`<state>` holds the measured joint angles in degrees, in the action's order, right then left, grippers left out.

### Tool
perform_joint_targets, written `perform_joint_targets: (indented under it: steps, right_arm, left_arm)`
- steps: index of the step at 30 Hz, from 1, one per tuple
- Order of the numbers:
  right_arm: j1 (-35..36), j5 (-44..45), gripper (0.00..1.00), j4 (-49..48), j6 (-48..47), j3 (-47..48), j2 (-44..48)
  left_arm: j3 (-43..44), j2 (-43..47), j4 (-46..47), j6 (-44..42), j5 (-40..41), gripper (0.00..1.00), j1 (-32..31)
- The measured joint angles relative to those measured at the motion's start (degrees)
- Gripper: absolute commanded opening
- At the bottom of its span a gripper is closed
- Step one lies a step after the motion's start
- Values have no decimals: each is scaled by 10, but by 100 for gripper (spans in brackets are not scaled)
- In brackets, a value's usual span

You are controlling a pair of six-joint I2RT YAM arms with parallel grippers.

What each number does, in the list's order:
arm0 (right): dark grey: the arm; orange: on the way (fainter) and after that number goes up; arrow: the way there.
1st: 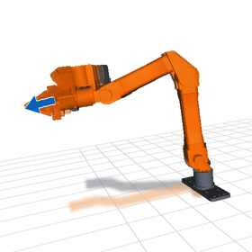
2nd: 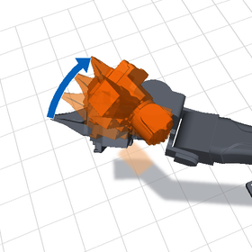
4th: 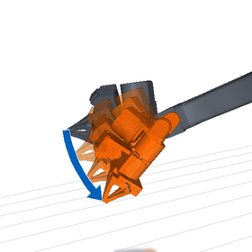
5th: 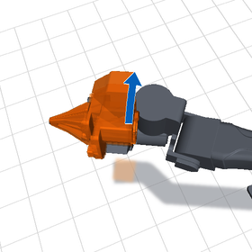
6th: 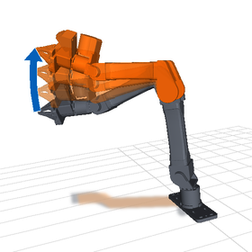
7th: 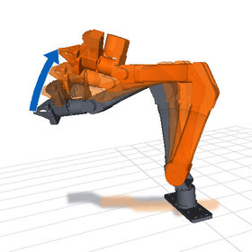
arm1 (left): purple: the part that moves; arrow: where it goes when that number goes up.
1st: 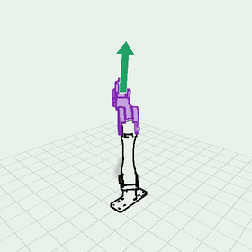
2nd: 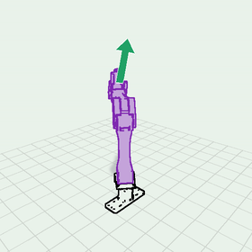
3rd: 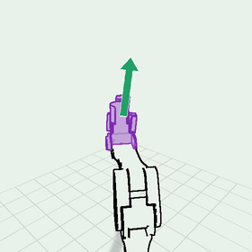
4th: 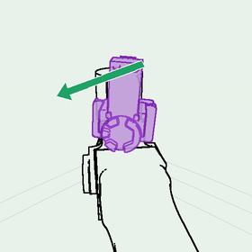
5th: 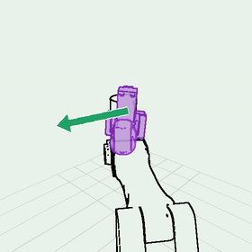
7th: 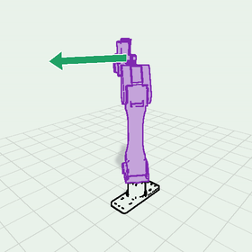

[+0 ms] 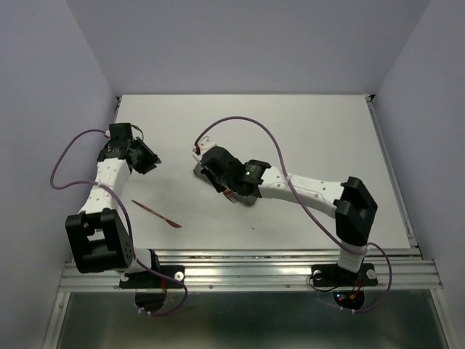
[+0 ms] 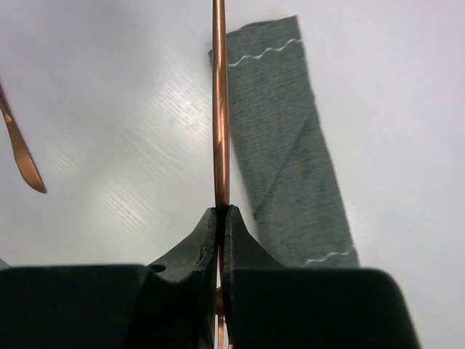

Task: Fold the napkin into a case and place the utensils inside
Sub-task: Insert the fork into the folded napkin.

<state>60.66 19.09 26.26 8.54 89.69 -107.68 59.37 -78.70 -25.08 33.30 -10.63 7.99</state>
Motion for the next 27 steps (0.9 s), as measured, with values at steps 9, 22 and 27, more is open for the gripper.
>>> perform_joint_targets:
  steps: [9, 22, 27]
  right_arm:
    - [-59, 4, 1, 25, -58, -74, 79]
    - [-77, -16, 1, 100, -97, -112, 42]
    - [-82, -25, 1, 104, -104, -113, 28]
  left_arm:
    - [59, -102, 13, 1, -17, 37, -132]
    - [99, -256, 49, 2, -31, 34, -211]
    - [110, -282, 53, 2, -31, 34, -217]
